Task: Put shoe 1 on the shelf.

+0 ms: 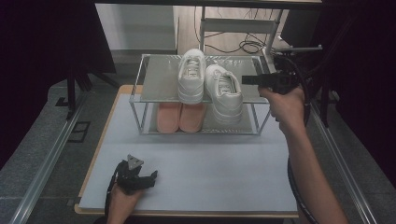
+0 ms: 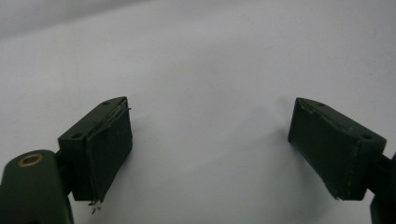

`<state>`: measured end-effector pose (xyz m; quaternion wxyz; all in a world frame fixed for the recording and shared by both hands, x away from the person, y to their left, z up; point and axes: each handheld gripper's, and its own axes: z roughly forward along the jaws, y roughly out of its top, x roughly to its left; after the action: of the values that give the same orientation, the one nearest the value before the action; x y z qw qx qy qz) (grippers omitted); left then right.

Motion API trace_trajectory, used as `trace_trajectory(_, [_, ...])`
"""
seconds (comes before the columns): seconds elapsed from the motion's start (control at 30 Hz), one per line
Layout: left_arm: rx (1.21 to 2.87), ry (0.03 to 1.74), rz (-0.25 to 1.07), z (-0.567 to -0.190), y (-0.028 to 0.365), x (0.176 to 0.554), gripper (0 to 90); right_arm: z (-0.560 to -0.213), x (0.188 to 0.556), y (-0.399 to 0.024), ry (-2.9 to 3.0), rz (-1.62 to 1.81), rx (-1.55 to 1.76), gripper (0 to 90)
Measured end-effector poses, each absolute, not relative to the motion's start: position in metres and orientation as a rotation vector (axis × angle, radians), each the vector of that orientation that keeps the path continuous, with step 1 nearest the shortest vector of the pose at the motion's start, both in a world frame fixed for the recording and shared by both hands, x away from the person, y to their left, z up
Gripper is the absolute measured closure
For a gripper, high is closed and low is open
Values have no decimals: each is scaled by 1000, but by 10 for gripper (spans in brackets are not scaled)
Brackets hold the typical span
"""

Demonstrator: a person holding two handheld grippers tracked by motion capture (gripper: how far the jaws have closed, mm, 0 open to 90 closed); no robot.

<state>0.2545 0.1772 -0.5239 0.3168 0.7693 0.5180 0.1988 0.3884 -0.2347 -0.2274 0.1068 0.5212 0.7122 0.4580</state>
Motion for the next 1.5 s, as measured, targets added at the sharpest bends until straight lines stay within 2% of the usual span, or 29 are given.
trace_trajectory(0.27, [2027,1364,521,-524,177,254,135,-249,369,-258,2078,1309,1484,468])
trace_trajectory(0.53, [2026,1362,524,-524,177,255,135,-292,349,-267,2133,1338,1454,490])
trace_trajectory(0.73, [2025,1362,524,-524,177,255,135,-318,336,-269,2159,1371,1414,572])
trace_trajectory(1.2, [2022,1364,525,-524,177,254,135,-362,302,-250,2104,1447,1166,899])
trace_trajectory(1.5, [2026,1361,525,-524,177,254,135,-360,295,-231,2062,1492,1062,900])
